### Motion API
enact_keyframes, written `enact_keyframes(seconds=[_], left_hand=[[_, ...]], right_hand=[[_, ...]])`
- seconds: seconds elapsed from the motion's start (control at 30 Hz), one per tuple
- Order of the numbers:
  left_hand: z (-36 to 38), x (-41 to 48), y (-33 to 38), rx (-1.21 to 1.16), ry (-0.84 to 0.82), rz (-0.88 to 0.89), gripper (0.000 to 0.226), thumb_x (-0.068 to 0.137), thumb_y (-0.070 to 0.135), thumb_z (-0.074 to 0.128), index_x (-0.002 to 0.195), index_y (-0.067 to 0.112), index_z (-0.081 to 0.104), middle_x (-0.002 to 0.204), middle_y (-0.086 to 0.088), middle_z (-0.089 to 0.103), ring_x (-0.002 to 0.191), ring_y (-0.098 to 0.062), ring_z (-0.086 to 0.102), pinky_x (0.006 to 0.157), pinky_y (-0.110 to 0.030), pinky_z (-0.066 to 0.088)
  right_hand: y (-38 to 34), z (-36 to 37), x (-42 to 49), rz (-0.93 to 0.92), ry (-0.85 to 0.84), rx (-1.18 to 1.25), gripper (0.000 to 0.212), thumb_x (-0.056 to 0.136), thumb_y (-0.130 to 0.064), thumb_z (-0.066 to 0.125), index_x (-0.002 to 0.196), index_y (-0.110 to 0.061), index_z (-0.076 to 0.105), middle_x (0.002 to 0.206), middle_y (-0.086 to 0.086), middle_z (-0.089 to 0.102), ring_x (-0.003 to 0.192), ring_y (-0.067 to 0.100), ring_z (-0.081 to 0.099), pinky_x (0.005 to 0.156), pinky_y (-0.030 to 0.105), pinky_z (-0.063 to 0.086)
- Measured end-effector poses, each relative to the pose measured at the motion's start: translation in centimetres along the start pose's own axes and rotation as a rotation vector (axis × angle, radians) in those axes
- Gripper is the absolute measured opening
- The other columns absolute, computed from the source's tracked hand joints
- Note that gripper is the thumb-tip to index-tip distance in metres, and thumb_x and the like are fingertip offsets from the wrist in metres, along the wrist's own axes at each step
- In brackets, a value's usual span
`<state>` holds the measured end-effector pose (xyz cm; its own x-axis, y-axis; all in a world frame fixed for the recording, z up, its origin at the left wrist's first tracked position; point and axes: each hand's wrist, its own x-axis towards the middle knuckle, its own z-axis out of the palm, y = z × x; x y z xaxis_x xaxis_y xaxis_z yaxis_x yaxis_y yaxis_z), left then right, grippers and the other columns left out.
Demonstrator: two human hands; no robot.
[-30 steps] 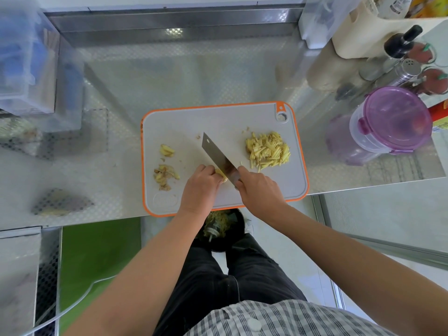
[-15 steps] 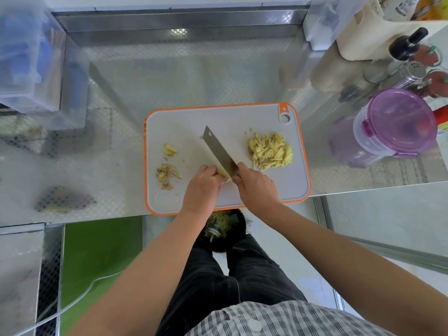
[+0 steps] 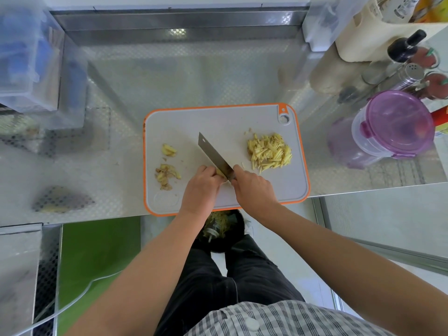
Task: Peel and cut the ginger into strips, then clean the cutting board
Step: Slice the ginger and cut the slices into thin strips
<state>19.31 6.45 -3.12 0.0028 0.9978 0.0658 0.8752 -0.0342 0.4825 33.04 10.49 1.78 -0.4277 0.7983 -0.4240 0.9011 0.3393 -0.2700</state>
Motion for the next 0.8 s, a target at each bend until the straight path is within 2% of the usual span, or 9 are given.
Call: enact_keyframes(seconds=[0.3,0.53,0.8], left_hand=[[-0.1,-0.2,0.1,-0.029,0.004,-0.021,0.016,0.066,-0.005,0.079,0.074,0.007,0.072,0.075,-0.009,0.055,0.069,-0.028,0.053,0.048,-0.036,0.049],[-0.1,-0.3,0.0,-0.041,0.012,-0.019,0.018,0.065,-0.005,0.081,0.074,0.008,0.072,0.077,-0.01,0.055,0.07,-0.028,0.055,0.048,-0.036,0.051],[0.0,-0.2,0.0,-0.062,0.015,-0.018,0.021,0.065,-0.008,0.079,0.078,0.008,0.073,0.079,-0.01,0.058,0.071,-0.03,0.056,0.048,-0.037,0.051]], right_hand=[[1.1,-0.4,-0.4,-0.017,0.079,0.085,0.014,0.101,-0.026,0.037,0.104,-0.014,0.042,0.081,0.003,0.055,0.068,0.029,0.052,0.059,0.034,0.039],[1.0,-1.1,-1.0,-0.069,-0.015,0.013,0.014,0.102,-0.024,0.033,0.108,-0.013,0.04,0.078,0.002,0.047,0.069,0.028,0.047,0.06,0.034,0.036],[0.4,-0.4,0.0,-0.033,-0.024,0.017,0.007,0.1,-0.018,0.034,0.104,-0.014,0.039,0.079,0.004,0.05,0.073,0.032,0.054,0.06,0.035,0.036]])
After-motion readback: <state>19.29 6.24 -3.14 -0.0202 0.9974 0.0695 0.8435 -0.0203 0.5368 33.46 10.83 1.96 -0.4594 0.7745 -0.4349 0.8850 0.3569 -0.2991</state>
